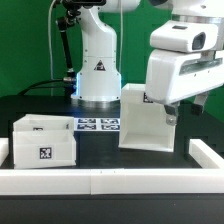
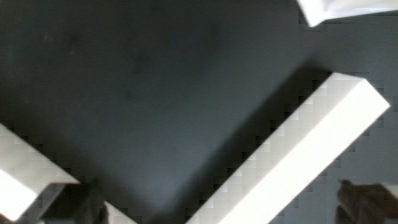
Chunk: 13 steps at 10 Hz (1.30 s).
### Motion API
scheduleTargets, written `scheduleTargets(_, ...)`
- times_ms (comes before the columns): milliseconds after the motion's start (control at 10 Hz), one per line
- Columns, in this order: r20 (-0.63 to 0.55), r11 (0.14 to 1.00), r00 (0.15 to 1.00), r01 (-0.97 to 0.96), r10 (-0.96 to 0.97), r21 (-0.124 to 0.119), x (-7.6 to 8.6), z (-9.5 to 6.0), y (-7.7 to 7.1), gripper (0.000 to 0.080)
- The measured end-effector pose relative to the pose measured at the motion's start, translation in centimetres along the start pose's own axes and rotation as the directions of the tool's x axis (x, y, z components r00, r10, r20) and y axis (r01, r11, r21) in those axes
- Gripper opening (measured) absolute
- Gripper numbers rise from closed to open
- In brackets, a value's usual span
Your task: Assemble drawer
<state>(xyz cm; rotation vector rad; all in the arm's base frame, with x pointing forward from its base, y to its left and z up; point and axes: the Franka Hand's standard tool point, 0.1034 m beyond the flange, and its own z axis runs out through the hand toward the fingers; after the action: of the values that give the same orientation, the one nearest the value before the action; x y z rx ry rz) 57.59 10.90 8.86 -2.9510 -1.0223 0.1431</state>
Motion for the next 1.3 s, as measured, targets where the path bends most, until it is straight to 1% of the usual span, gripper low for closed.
scheduleTargets(100,-0.002,0.995,0.995,-0.095,0.095,0.006,0.0,0.0,-0.1,0.0649)
scheduleTargets(400,0.0,0.968,0.969,-0.249,0.249,0.007,0.0,0.1,-0.1,0.0649)
scheduleTargets(600,0.002,0.918,0.918,-0.397,0.397,0.017,0.1,0.2,-0.3,0.0649)
scheduleTargets(700,0.003,0.889,0.889,-0.458,0.459,0.018,0.1,0.2,-0.4,0.0649)
scheduleTargets(800,0.009,0.83,0.83,-0.557,0.557,0.018,-0.4,-0.1,-0.8,0.0649)
scheduleTargets(900,0.012,0.796,0.796,-0.606,0.606,0.012,-1.2,-0.8,-1.6,0.0649)
scheduleTargets(1000,0.015,0.786,0.786,-0.618,0.618,0.012,-2.2,-1.4,-2.1,0.0649)
scheduleTargets(1200,0.001,0.769,0.769,-0.639,0.64,0.026,-3.4,-3.3,-2.6,0.0649)
scheduleTargets(1300,-0.001,0.764,0.764,-0.645,0.645,0.028,-4.4,-4.0,-3.3,0.0649)
